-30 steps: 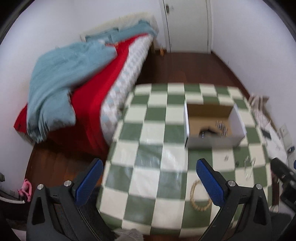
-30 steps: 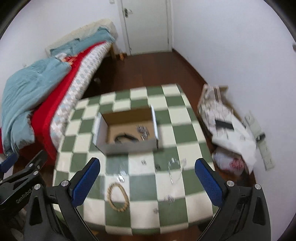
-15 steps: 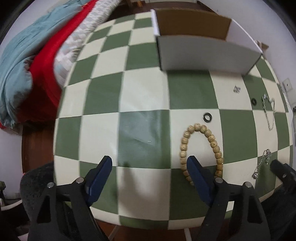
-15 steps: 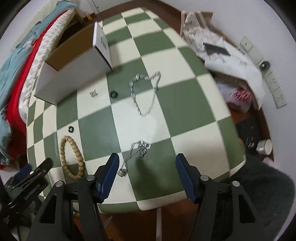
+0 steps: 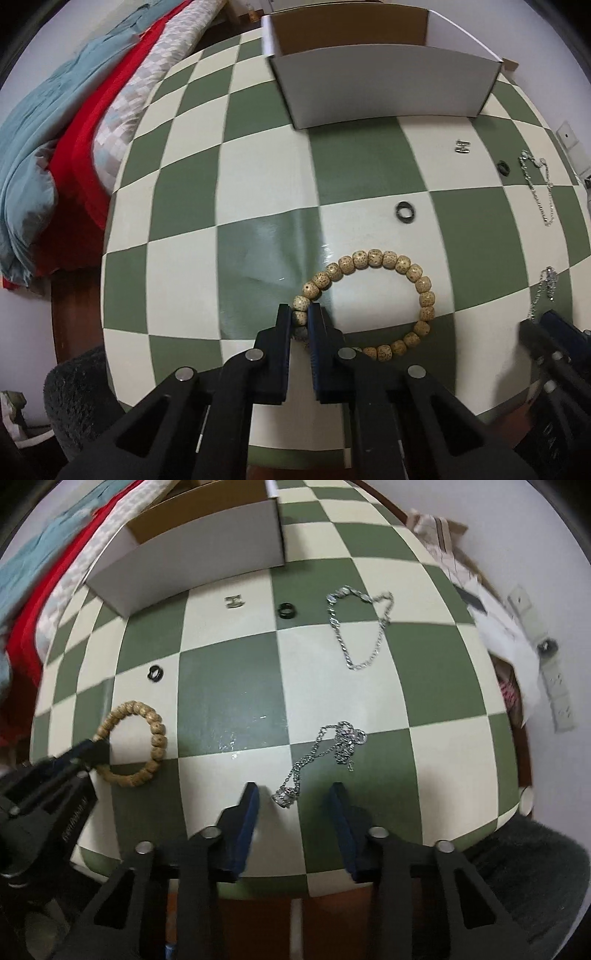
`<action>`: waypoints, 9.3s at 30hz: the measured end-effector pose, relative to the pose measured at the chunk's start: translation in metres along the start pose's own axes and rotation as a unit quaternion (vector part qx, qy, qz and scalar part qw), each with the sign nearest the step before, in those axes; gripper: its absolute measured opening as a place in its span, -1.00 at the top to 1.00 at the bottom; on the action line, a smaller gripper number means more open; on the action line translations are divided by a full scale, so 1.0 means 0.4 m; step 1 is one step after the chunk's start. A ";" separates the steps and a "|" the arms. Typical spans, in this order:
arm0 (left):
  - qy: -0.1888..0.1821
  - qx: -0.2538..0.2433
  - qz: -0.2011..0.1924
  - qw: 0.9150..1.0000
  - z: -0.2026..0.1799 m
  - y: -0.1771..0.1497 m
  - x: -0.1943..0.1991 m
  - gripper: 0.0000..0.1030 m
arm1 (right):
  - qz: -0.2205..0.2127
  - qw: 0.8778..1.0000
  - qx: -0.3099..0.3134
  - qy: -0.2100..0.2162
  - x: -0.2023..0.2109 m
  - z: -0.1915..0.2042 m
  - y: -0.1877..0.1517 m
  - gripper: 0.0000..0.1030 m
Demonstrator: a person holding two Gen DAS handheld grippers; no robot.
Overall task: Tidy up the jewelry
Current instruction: 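Grasp the wooden bead bracelet with the left tool while the right tool grasps a thin silver chain, then carry the bead bracelet and chain into the box and open both tools, then lift both tools up and away from the box, then grasp the thin silver chain bracelet with the right tool while the left tool grasps a small black ring, then carry the ring and chain bracelet into the box and open both tools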
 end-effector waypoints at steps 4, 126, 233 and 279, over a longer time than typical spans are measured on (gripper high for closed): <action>0.008 0.010 -0.001 1.000 0.020 -0.012 0.001 0.87 | -0.017 1.000 0.014 -0.012 0.005 0.013 -0.009 0.73; 0.005 0.089 -0.262 0.961 0.191 0.266 0.497 -1.00 | -0.224 0.975 0.015 -0.005 0.503 -0.005 0.341 -1.00; -0.097 0.062 -0.198 0.973 0.111 0.408 0.368 0.81 | -0.223 0.959 -0.057 0.164 0.444 -0.116 0.425 0.97; -0.002 0.089 -0.132 0.987 0.213 0.483 0.182 -0.99 | -0.075 0.996 0.046 0.011 0.146 0.034 0.544 -1.00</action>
Point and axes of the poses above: each gripper's, at about its wrist camera, not at the fingertips, and x roughly against the way its jaws point, z to its left, y to its top, the point moved 1 cm from there along -x, roughly the way its jaws point, and after that the axes turned 6 degrees about -y, right-handed, at the moved point
